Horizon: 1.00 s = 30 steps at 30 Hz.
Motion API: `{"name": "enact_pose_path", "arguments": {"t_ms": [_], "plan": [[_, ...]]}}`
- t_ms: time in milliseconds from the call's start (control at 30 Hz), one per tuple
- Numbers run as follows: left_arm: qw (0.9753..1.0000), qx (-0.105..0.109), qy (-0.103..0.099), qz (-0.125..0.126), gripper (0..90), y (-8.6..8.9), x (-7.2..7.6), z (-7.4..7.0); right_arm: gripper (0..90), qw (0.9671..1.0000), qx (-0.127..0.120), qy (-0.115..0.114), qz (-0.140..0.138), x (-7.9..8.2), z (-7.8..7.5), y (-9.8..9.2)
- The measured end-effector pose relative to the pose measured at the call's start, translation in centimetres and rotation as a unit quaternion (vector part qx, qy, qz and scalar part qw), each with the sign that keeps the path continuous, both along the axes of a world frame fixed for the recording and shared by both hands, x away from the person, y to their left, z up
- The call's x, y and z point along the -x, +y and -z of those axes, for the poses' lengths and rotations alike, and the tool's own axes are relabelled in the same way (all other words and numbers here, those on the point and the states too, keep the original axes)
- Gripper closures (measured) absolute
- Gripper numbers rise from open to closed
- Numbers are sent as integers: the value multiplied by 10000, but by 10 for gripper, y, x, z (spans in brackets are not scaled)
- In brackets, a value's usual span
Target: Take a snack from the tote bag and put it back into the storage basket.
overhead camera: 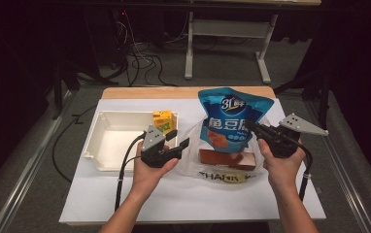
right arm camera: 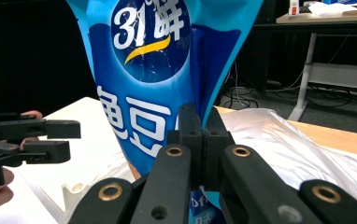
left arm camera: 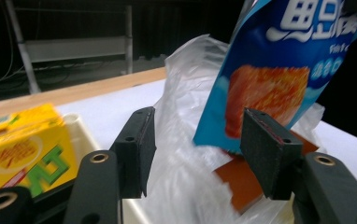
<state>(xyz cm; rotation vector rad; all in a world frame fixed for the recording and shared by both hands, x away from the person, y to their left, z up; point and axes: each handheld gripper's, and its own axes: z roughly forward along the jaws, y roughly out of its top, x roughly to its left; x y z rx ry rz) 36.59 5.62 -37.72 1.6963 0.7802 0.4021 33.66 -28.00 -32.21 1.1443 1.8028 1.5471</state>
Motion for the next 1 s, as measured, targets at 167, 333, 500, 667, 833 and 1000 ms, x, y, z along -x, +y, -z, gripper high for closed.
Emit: {"name": "enact_pose_path", "arguments": {"t_ms": [167,333,500,667,833,1000], "plan": [[9999,-13,-62,113,454,-14,-4,-8,900,10000,-30,8,-39,4,3,0],[9996,39,-114,273,439,-24,-6,-12,900,10000,-41,7,-55,6,6,1],[9991,123,-200,356,424,-32,-6,-17,900,10000,-7,6,-84,8,9,4],[9984,120,-210,508,412,-43,-9,-21,900,9999,-36,-5,-151,9,11,6],[9986,123,-269,449,434,-55,-6,-23,900,9999,-25,-10,-151,11,11,10],[9987,240,-149,413,455,-56,-9,-23,900,9998,-53,-15,-185,11,11,8]]}}
